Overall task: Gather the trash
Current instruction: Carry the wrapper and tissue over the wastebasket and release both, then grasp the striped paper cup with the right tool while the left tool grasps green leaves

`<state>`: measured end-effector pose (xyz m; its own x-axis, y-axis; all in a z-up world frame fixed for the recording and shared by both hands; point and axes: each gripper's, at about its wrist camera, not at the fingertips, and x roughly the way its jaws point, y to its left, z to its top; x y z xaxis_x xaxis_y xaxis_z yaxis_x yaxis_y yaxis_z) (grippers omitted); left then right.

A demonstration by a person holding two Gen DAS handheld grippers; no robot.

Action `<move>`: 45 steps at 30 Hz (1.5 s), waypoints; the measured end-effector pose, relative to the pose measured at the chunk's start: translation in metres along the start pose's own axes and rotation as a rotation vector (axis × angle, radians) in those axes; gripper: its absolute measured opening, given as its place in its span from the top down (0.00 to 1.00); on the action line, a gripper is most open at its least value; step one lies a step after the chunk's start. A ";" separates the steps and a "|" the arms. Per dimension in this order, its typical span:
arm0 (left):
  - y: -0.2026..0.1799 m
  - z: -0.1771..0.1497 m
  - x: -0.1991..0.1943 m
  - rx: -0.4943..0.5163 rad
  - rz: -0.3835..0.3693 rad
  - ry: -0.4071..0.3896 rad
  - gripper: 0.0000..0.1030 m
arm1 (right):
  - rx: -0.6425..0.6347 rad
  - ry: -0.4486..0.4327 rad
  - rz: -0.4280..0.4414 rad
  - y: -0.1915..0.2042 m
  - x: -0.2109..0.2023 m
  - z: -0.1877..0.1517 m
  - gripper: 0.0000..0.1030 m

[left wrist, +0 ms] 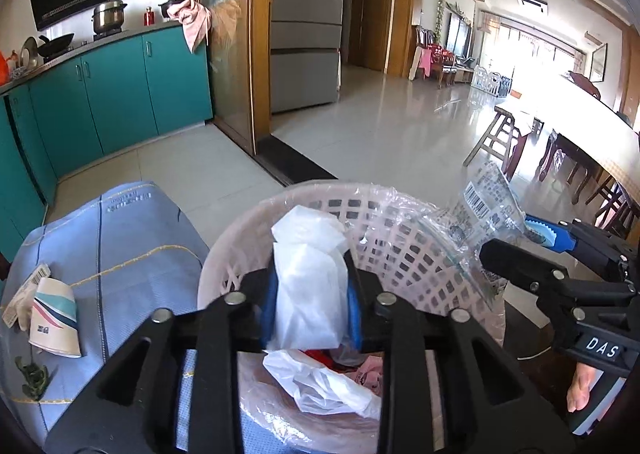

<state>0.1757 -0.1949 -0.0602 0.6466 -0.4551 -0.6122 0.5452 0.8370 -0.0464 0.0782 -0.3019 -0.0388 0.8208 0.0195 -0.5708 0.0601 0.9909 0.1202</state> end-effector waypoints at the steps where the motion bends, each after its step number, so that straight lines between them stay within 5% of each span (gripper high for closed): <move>1: -0.002 -0.001 0.000 0.001 -0.002 -0.001 0.56 | 0.001 0.001 0.000 -0.001 0.000 -0.001 0.47; 2: -0.002 -0.002 0.000 0.002 -0.002 -0.004 0.43 | 0.003 0.005 0.000 -0.001 0.001 -0.001 0.47; 4: 0.003 -0.002 -0.004 -0.016 -0.001 -0.017 0.33 | 0.008 0.013 -0.003 0.000 0.004 0.000 0.45; 8: 0.017 -0.004 -0.013 -0.042 0.027 -0.031 0.27 | 0.007 0.037 -0.007 0.006 0.013 0.000 0.37; 12: 0.048 -0.011 -0.025 -0.102 0.116 -0.032 0.27 | -0.001 0.031 -0.022 0.013 0.015 0.000 0.21; 21: 0.196 -0.065 -0.059 -0.311 0.507 0.105 0.27 | -0.050 0.040 0.037 0.050 0.028 0.007 0.19; 25: 0.262 -0.099 -0.065 -0.454 0.579 0.231 0.30 | -0.109 0.062 0.139 0.101 0.045 0.010 0.19; 28: 0.285 -0.111 -0.061 -0.479 0.575 0.269 0.32 | -0.183 0.093 0.234 0.153 0.061 0.007 0.19; 33: 0.305 -0.126 -0.046 -0.528 0.512 0.332 0.51 | -0.250 0.162 0.349 0.221 0.099 -0.002 0.19; 37: 0.314 -0.134 -0.044 -0.548 0.457 0.331 0.82 | -0.124 0.241 0.385 0.251 0.149 0.006 0.19; 45: 0.294 -0.144 -0.054 -0.515 0.422 0.306 0.87 | 0.013 0.366 0.358 0.302 0.217 0.014 0.07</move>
<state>0.2239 0.1198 -0.1542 0.5273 -0.0203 -0.8494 -0.0857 0.9933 -0.0770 0.2824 -0.0006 -0.1151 0.5388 0.4054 -0.7384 -0.1797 0.9117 0.3694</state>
